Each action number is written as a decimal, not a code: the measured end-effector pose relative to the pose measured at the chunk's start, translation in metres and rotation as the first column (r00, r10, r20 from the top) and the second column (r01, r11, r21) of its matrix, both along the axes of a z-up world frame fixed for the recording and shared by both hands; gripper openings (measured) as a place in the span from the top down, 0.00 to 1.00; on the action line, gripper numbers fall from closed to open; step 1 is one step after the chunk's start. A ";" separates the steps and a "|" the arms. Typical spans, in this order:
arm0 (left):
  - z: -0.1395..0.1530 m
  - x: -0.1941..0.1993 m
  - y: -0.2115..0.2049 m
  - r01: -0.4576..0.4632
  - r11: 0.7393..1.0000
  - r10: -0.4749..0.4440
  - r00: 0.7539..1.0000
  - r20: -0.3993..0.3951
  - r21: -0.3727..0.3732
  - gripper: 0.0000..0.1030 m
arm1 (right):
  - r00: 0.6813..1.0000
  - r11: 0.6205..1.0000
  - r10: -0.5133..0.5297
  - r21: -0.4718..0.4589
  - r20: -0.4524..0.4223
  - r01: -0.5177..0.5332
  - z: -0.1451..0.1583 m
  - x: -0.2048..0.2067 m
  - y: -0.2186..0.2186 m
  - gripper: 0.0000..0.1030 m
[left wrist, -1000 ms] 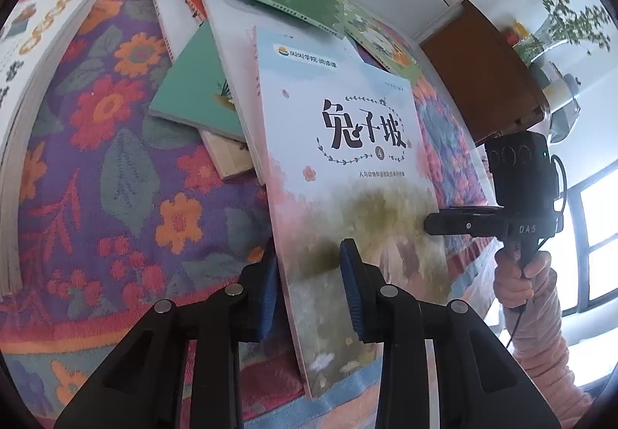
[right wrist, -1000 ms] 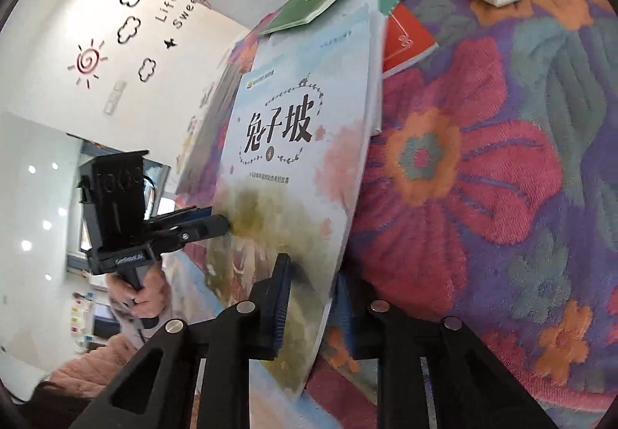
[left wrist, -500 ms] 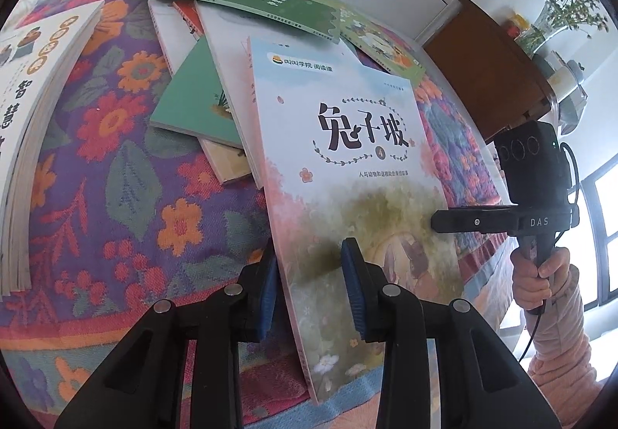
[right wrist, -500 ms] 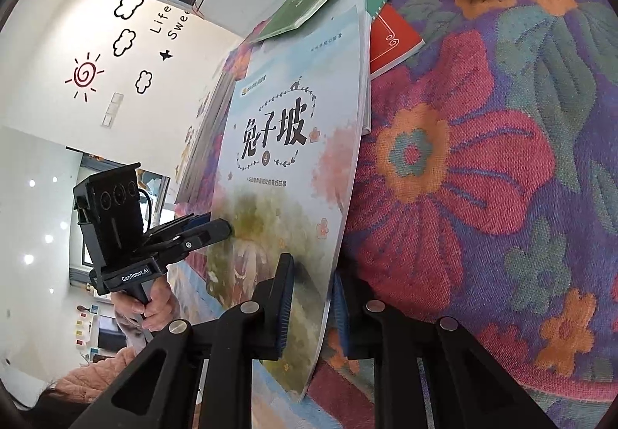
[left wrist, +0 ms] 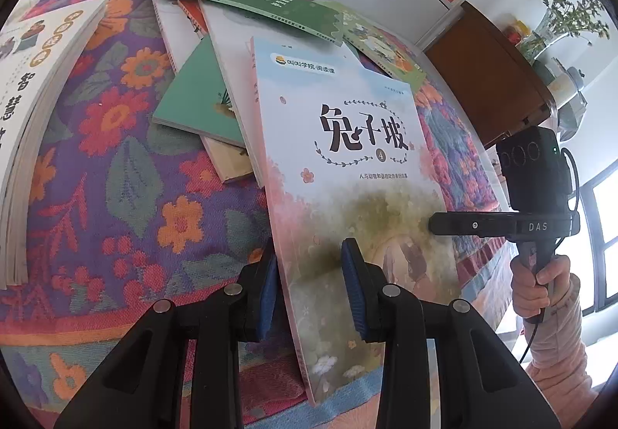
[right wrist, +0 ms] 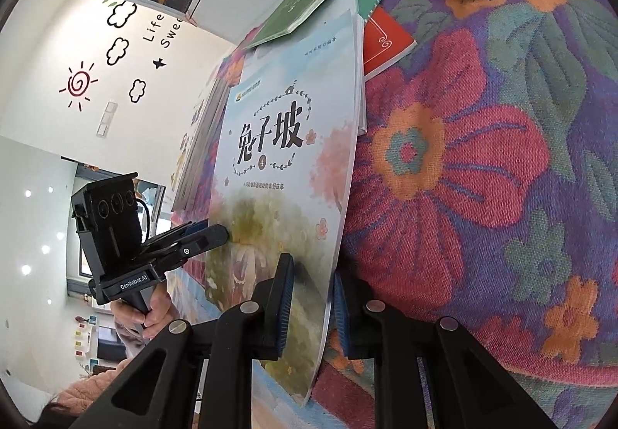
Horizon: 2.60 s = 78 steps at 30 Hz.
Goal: Organize books
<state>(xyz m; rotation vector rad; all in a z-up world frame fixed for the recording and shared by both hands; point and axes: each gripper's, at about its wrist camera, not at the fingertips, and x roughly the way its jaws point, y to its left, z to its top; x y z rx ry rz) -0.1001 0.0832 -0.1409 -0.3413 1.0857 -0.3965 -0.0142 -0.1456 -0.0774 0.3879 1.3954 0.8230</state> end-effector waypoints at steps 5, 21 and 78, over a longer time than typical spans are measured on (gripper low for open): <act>0.001 0.001 0.000 -0.015 1.000 0.015 1.000 -0.019 -0.008 0.70 | 0.999 0.999 -0.032 -0.019 0.011 0.033 0.005 -0.003 0.001 0.82; 0.040 -0.009 -0.011 0.037 0.980 -0.038 0.999 0.002 0.197 0.72 | 0.956 0.967 0.154 -0.237 0.249 -0.094 0.078 -0.048 0.054 0.81; 0.042 0.027 0.248 -0.303 0.879 0.257 0.952 0.169 0.368 0.71 | 0.881 0.936 0.347 -0.179 0.321 -0.304 0.027 0.026 0.336 0.79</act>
